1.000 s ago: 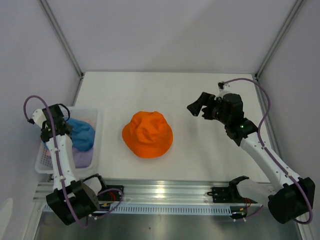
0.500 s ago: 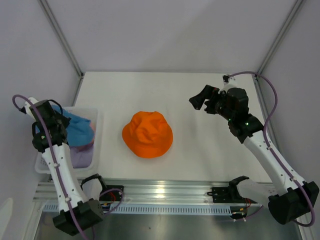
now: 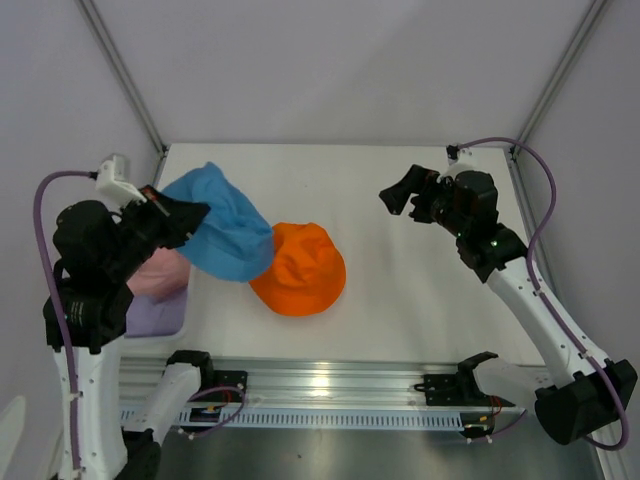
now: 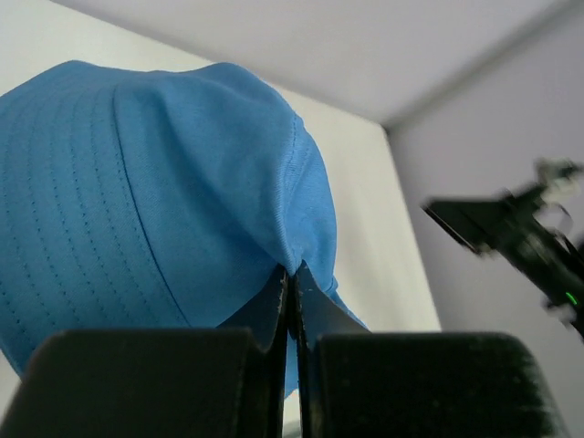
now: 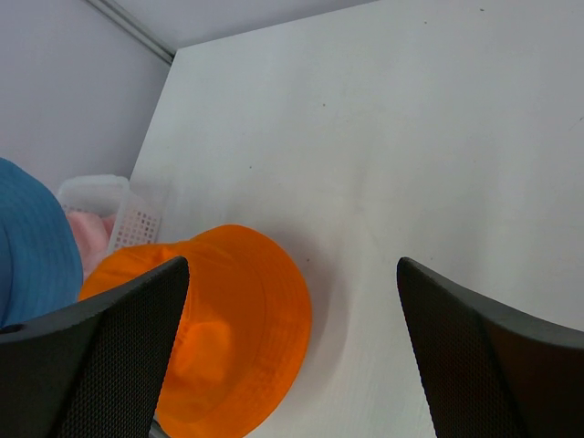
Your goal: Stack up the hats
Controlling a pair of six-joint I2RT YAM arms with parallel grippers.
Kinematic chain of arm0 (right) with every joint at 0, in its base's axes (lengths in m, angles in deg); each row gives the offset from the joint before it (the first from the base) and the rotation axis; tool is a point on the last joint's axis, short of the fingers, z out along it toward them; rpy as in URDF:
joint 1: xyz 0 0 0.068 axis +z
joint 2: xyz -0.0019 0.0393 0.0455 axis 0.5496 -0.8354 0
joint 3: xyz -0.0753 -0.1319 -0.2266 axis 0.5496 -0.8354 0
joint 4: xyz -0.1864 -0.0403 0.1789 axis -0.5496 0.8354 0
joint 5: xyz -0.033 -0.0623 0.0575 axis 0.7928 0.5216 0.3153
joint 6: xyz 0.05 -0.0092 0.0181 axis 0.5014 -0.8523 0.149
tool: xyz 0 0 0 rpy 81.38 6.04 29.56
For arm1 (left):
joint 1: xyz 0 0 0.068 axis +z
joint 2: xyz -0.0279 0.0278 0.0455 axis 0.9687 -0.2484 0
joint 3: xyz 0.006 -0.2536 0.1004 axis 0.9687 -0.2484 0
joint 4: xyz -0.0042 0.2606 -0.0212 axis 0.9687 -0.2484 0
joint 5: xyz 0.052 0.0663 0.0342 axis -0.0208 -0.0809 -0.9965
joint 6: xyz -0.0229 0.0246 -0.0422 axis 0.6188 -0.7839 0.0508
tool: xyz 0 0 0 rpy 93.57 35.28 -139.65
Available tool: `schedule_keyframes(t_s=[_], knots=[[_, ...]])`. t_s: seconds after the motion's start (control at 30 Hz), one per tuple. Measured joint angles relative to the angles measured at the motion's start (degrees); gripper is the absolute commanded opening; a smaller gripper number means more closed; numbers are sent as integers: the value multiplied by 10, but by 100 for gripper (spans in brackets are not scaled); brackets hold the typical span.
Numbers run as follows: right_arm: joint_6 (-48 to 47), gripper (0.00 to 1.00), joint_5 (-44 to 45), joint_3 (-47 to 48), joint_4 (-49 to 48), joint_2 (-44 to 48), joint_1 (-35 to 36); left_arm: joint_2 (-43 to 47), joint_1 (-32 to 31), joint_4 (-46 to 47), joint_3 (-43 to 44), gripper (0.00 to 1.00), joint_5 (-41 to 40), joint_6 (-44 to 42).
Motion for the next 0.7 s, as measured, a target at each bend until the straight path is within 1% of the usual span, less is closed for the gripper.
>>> schedule_keyframes(t_s=[0.13, 0.27, 0.47, 0.7], knots=[[0, 100, 0, -1, -4, -1, -5, -44, -112, 17, 19, 1, 20, 17], [0, 99, -3, -12, -12, 0, -9, -85, -180, 58, 41, 1, 31, 36], [1, 100, -8, -32, -12, 1, -12, -119, -235, 117, 43, 1, 54, 64], [3, 100, -10, -37, -14, 2, -16, -140, -246, 151, 81, 1, 69, 87]])
